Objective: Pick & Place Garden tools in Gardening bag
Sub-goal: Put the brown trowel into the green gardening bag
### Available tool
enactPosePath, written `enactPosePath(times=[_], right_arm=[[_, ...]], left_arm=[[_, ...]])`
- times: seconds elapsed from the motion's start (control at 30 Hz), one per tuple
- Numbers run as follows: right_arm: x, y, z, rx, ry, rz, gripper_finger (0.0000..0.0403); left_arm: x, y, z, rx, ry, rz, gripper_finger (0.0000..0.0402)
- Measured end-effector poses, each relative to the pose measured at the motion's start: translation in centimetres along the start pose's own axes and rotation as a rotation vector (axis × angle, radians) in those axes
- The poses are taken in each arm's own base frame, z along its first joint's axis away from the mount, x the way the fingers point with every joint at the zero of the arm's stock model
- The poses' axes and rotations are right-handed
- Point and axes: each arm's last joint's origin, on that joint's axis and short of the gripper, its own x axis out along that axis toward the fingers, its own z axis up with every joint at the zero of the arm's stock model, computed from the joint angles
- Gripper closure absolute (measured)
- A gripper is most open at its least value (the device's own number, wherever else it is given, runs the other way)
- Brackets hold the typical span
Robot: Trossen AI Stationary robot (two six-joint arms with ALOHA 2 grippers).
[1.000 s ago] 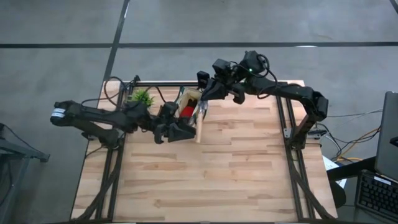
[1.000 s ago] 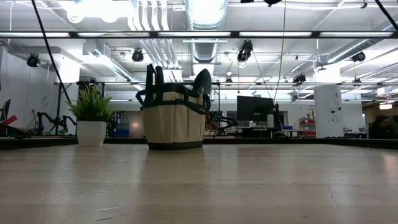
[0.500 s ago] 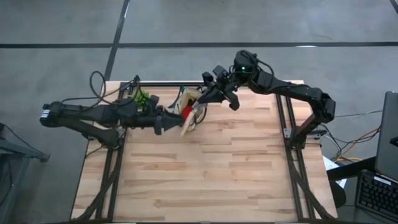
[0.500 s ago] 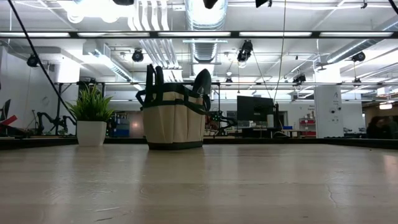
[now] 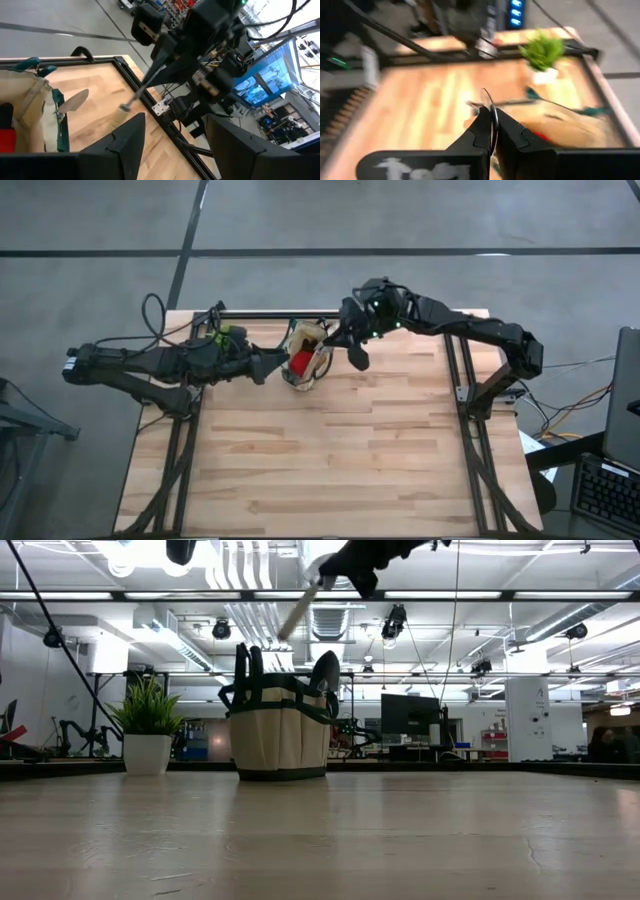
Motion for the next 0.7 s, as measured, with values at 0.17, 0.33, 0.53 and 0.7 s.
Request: enactPosePath(times=[0.17,0.33,0.53,0.7], right_arm=[[0.2,0.0,-0.5,-0.065,0.062,-0.136,0.0395],[0.1,0.0,-1.2,-0.115,0.15,-0.232,0.0395],[0.4,-0.2,-1.9,-0.148,0.212,-0.268,0.0395],[1.9,-0.5,-1.8,-0.177,0.177,-0.285,0.0395]], left_arm=[[0.0,0.0,0.0,0.006,0.0,0.001,0.0193],[0.0,0.0,0.0,0.014,-0.002,0.003,0.0193],[0.0,0.1,0.0,0.025,-0.025,0.023,0.0193],[0.1,0.2,0.2,0.035,-0.063,0.056,0.0193]])
